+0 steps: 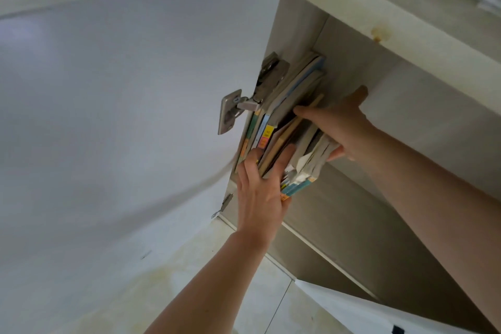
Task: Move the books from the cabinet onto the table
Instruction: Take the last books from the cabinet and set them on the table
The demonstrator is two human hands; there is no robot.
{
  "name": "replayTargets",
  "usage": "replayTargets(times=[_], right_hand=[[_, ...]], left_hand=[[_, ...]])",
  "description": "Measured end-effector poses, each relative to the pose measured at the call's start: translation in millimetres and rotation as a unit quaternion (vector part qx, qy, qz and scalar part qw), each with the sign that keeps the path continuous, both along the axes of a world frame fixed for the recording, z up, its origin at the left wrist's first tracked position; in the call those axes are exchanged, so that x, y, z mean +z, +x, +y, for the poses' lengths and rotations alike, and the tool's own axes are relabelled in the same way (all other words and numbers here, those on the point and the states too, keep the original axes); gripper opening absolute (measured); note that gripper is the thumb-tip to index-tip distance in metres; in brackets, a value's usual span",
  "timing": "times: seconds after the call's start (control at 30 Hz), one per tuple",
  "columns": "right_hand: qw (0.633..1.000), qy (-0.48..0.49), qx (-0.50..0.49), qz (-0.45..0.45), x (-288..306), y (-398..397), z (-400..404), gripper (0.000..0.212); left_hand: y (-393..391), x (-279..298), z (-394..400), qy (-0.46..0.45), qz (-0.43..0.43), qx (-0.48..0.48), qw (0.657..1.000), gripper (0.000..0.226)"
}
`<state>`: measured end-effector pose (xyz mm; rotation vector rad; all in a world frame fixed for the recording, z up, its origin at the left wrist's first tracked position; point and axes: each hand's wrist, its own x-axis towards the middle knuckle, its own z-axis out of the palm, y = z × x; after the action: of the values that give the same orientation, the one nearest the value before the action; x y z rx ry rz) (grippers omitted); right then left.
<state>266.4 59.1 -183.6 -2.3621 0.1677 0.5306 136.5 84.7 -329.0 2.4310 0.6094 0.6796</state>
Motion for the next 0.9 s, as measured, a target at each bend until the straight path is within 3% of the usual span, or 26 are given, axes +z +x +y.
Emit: replayTargets(times=[0.1, 0.2, 0.3, 0.37, 0.47, 0.6, 0.8, 0.9], right_hand=[[0.992, -0.092, 0.082, -0.033, -5, 6, 8, 0.124], [0.991, -0.112, 0.076, -0.007, -10, 13, 11, 0.107], [0.995, -0.089, 0.042, 0.01, -13, 15, 5, 0.12], [0.997, -0.074, 0.028, 0.012, -16, 16, -2, 0.126], [0.998, -0.059, 0.033, 0.009, -17, 18, -5, 0.119], [0.998, -0.034, 0.051, -0.014, -17, 21, 0, 0.113], [0.982, -0.076, 0.117, -0.127, -19, 26, 2, 0.083], [0.993, -0.021, 0.095, -0.073, -17, 18, 5, 0.089]], left_hand=[[2, 0, -2, -0.019, -0.004, -0.001, 1.0, 0.112], [3, 0, -3, -0.025, -0.011, -0.002, 1.0, 0.11], [2, -5, -5, -0.044, -0.014, -0.024, 0.999, 0.105], [3, -7, -5, -0.109, -0.023, -0.052, 0.992, 0.098], [6, -6, -9, -0.188, -0.046, -0.047, 0.98, 0.087], [13, -4, -18, -0.217, -0.094, -0.018, 0.971, 0.078], [25, -6, -17, -0.156, -0.082, 0.023, 0.984, 0.075], [22, 2, -16, -0.081, -0.036, 0.105, 0.99, 0.075]])
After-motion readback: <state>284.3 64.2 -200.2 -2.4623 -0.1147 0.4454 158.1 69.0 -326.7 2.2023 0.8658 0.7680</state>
